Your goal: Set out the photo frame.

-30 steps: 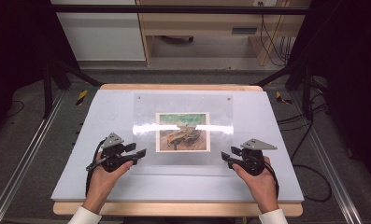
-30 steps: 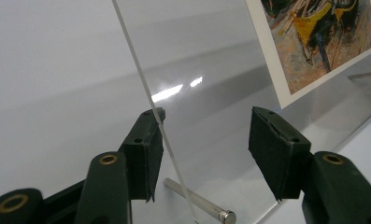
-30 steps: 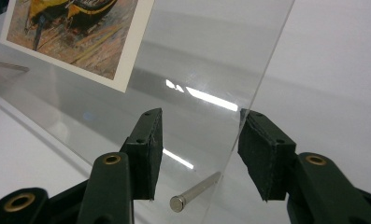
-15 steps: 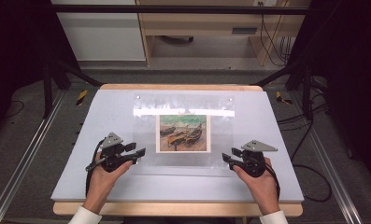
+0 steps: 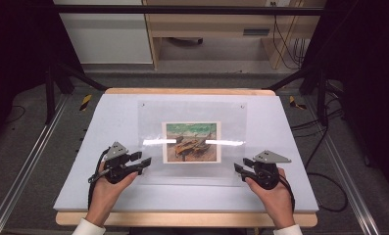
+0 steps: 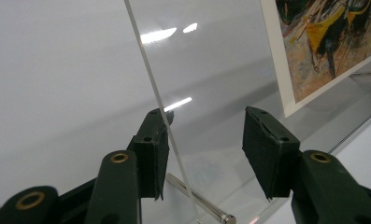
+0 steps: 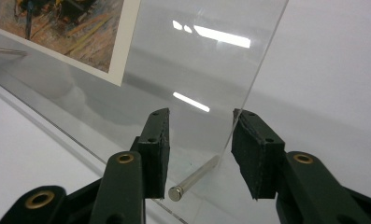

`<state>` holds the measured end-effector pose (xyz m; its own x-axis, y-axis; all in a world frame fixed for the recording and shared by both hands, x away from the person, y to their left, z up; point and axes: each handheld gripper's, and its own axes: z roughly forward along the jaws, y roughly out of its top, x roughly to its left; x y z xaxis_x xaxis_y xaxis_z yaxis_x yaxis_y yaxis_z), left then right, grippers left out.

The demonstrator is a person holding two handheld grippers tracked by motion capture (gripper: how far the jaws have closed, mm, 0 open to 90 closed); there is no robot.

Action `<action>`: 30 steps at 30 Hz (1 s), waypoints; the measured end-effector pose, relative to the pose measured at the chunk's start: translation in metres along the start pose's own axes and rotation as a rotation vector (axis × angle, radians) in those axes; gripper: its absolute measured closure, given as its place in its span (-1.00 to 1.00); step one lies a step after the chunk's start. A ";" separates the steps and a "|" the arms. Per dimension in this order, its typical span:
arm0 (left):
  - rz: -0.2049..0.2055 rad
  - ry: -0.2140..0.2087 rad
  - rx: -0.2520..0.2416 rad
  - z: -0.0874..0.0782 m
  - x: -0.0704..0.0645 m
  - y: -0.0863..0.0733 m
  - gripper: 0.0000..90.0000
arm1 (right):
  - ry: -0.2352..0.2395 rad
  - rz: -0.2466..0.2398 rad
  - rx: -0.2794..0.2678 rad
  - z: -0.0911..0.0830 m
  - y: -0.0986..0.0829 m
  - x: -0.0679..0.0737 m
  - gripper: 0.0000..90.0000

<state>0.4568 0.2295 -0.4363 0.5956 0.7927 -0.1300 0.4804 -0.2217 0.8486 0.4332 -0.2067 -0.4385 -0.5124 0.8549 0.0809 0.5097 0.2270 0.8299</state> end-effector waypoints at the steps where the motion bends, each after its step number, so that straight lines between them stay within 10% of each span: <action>1: 0.003 0.004 0.002 -0.001 -0.001 0.000 0.13 | -0.002 0.000 0.004 -0.001 -0.001 0.001 0.30; 30: 0.008 0.029 0.000 -0.007 -0.008 -0.007 0.23 | -0.024 -0.005 -0.001 -0.007 -0.010 0.007 0.42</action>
<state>0.4439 0.2291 -0.4379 0.5807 0.8068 -0.1085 0.4756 -0.2281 0.8496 0.4200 -0.2065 -0.4423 -0.4984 0.8647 0.0631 0.5064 0.2313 0.8307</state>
